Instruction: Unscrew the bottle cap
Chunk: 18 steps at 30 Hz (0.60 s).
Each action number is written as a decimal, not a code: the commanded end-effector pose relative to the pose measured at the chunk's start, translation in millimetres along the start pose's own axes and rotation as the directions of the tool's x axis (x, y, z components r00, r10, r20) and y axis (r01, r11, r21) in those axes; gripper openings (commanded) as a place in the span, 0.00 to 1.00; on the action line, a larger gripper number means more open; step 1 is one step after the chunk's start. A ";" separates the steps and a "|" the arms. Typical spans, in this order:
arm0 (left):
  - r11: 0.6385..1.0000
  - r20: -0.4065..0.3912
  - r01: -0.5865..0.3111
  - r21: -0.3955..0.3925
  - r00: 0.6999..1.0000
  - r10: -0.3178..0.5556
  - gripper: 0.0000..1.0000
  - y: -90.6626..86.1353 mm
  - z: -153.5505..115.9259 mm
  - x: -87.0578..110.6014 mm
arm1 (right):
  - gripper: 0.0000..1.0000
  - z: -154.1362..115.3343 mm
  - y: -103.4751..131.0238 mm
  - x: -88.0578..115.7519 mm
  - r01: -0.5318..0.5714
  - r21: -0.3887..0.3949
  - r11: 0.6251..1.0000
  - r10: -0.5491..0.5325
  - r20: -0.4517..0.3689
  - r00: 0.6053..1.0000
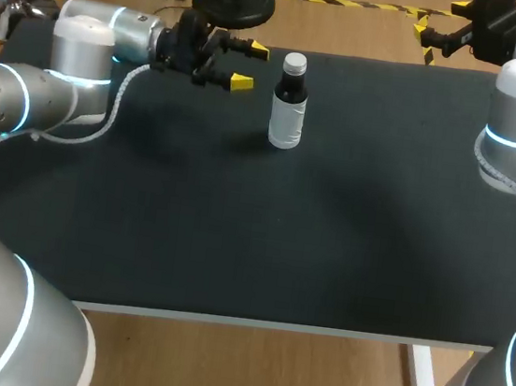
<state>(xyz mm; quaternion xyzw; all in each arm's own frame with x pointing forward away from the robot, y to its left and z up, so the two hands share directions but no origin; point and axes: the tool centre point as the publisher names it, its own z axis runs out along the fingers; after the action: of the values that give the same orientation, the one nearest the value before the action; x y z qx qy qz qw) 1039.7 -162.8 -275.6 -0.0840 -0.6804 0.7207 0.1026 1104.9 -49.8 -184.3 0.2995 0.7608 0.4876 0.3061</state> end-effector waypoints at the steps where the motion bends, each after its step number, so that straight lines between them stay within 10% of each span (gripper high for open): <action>1: 1.000 -0.064 0.001 0.004 0.998 -0.001 1.00 3.1 8.5 -3.2 | 1.00 -0.1 -0.2 0.0 0.000 -0.001 1.000 0.000 0.000 1.000; 18: 1.000 -0.105 0.012 -0.023 0.994 -0.015 1.00 9.0 34.1 -2.4 | 1.00 -0.1 -0.2 0.0 0.000 -0.001 1.000 0.000 0.000 1.000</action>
<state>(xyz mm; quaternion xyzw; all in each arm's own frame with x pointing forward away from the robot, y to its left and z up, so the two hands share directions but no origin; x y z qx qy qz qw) 1026.9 -194.0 -281.1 -0.1112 -0.6843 0.7080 0.1345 1104.9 -49.9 -184.3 0.2995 0.7608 0.4876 0.3061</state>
